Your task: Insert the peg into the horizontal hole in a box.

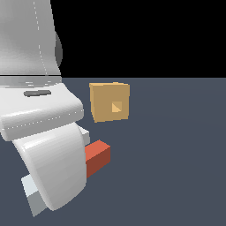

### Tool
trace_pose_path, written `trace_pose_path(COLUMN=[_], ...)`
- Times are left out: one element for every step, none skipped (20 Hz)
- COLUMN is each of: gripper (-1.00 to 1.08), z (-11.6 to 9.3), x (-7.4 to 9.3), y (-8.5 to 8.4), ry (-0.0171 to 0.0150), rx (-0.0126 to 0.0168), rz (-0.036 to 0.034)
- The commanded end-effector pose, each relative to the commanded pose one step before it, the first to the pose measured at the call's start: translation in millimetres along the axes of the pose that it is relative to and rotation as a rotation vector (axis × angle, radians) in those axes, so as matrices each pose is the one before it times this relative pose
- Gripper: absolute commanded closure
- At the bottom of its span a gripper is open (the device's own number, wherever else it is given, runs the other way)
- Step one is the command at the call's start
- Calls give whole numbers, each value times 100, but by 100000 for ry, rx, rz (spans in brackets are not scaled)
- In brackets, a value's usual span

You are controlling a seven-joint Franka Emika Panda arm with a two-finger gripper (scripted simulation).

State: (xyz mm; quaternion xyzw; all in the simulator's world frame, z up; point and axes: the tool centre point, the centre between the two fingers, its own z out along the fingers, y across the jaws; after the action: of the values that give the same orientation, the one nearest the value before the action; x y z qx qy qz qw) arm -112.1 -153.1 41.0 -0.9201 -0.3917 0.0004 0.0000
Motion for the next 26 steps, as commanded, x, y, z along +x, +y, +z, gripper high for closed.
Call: trace_pose_path(gripper=[-92, -92, -92, -92, -92, -92, -92, 108, 108, 108, 108, 108, 108, 108, 108, 108, 108, 108, 108, 108, 108, 108, 108, 108, 108, 108], z=[1052, 293, 243, 188, 125, 80, 26, 0, 0, 0, 0, 0, 0, 0, 0, 0, 0, -45, -6, -13, -22, -30, -39, -48, -56, -65], x=[-11, -14, 15, 13, -18, 6, 2, 0, 0, 0, 0, 0, 0, 0, 0, 0, 0, -26, 24, 68, 115, 162, 208, 255, 302, 349], y=[-37, 7, -4, -1, 14, 1, 0, 0, 0, 0, 0, 0, 0, 0, 0, 0, 0, 38, 11, 35, 57, 79, 102, 124, 147, 170], ry=[23, 26, 0, 0, 38, 0, 0, 0, 0, 0, 0, 0, 0, 0, 0, 0, 0, 15, 0, -4, -6, -8, -10, -12, -14, -15], rx=[-11, -2, 0, 0, 1, 0, 0, 0, 0, 0, 0, 0, 0, 0, 0, 0, 0, -63, -4, -1, -3, -4, -5, -6, -6, -7], rz=[112, 64, 0, 0, 58, 0, 0, 0, 0, 0, 0, 0, 0, 0, 0, 0, 0, 23, -98, -285, -478, -673, -865, -1058, -1252, -1447])
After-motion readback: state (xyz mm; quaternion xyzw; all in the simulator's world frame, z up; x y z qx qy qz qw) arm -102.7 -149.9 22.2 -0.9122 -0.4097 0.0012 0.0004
